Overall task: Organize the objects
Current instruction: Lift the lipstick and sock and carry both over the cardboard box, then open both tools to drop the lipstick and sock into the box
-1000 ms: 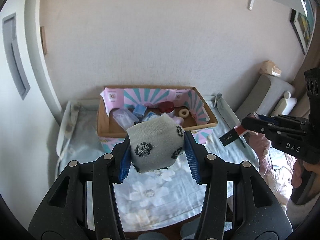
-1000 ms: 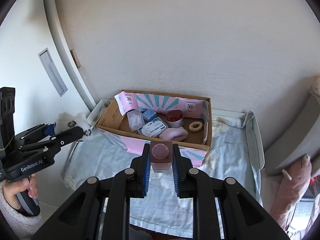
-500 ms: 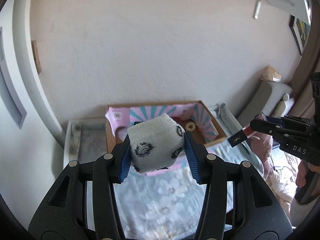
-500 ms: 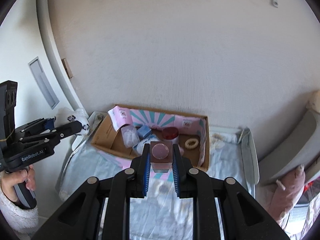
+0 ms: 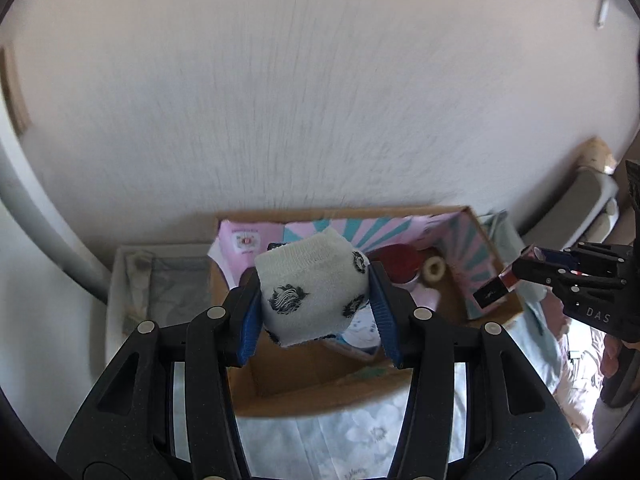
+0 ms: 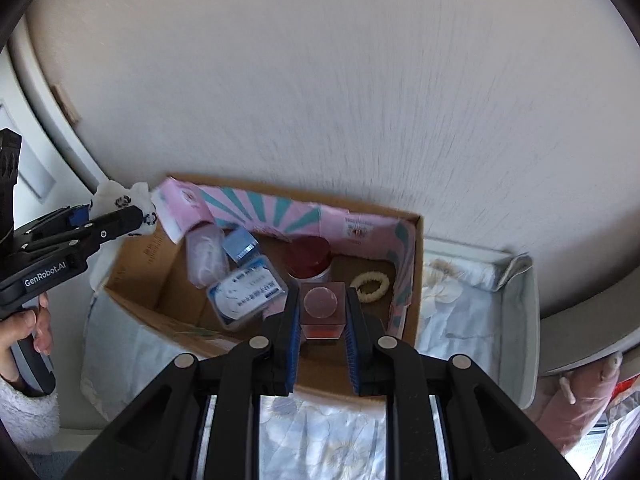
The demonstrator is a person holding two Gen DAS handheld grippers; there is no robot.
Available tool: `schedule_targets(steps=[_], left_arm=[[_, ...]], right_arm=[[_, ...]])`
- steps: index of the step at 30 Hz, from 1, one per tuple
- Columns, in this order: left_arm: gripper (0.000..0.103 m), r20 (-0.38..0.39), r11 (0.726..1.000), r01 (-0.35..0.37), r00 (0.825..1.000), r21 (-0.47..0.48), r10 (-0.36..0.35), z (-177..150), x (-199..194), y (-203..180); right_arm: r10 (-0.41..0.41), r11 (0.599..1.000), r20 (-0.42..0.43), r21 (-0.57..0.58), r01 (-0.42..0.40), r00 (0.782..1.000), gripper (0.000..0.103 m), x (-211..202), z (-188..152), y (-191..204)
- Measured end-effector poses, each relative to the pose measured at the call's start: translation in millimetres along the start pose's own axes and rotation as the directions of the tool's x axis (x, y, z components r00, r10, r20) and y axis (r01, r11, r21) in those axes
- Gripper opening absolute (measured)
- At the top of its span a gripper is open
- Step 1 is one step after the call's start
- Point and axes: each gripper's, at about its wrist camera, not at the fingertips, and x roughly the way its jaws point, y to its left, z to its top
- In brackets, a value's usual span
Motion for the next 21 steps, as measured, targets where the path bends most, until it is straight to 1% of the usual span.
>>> schedule_targets(steps=[4, 7, 10, 12, 13, 14, 15, 16, 17, 18, 20, 21], left_arm=[[0.045, -0.066, 1.0, -0.009, 0.998, -0.021, 0.007, -5.2, 35.4, 2.6], [0.045, -0.101, 1.0, -0.018, 0.995, -0.024, 0.015, -10.6, 52.6, 2.1], [0.045, -0.119, 0.999, -0.026, 0.993, -0.02, 0.023, -14.2, 62.2, 0.4], [0.045, -0.117, 0.999, -0.045, 0.992, -0.014, 0.043, -14.0, 62.1, 0.6], [0.047, -0.11, 0.998, -0.06, 0.992, -0.012, 0.059, -12.3, 61.8, -1.1], [0.054, -0.107, 0.997, -0.076, 0.992, -0.02, 0.073, -10.9, 61.9, -2.5], [0.06, -0.113, 0.997, -0.074, 0.991, -0.017, 0.071, -9.5, 62.7, -4.2], [0.093, -0.118, 0.998, -0.07, 0.991, -0.012, 0.068, -8.6, 63.4, -6.5], [0.103, -0.119, 0.998, -0.067, 0.991, -0.003, 0.066, -7.4, 64.3, -8.9], [0.103, -0.109, 0.998, -0.062, 0.992, 0.009, 0.063, -7.4, 64.3, -10.6], [0.103, -0.103, 0.998, -0.061, 0.993, 0.028, 0.064, -7.4, 66.3, -13.6], [0.103, -0.105, 0.997, -0.067, 0.992, 0.035, 0.071, -7.2, 68.5, -14.9]], right_arm=[[0.009, 1.0, -0.057, 0.0, -0.009, 0.998, 0.018, 29.6, 3.0, -9.9], [0.021, 1.0, -0.084, 0.005, -0.02, 0.996, 0.018, 41.9, 3.5, -15.3], [0.028, 1.0, -0.1, 0.004, -0.028, 0.995, 0.018, 51.0, 7.9, -18.8], [0.052, 0.999, -0.103, 0.007, -0.052, 0.993, 0.018, 54.3, 13.2, -20.1], [0.066, 0.998, -0.091, 0.002, -0.066, 0.994, 0.022, 54.7, 17.4, -19.6], [0.067, 0.998, -0.082, 0.0, -0.068, 0.994, 0.034, 54.7, 20.1, -18.7], [0.067, 0.998, -0.07, -0.004, -0.067, 0.995, 0.059, 55.1, 24.8, -17.7], [0.065, 0.998, -0.064, -0.003, -0.065, 0.996, 0.072, 55.7, 27.7, -17.3], [0.065, 0.998, -0.048, 0.003, -0.065, 0.997, 0.09, 55.5, 31.0, -17.6], [0.079, 0.997, -0.042, 0.009, -0.079, 0.996, 0.096, 56.2, 33.9, -18.1], [0.124, 0.992, -0.054, 0.034, -0.123, 0.991, 0.096, 60.0, 38.4, -21.0], [0.134, 0.99, -0.057, 0.046, -0.132, 0.989, 0.096, 61.4, 39.7, -22.5]])
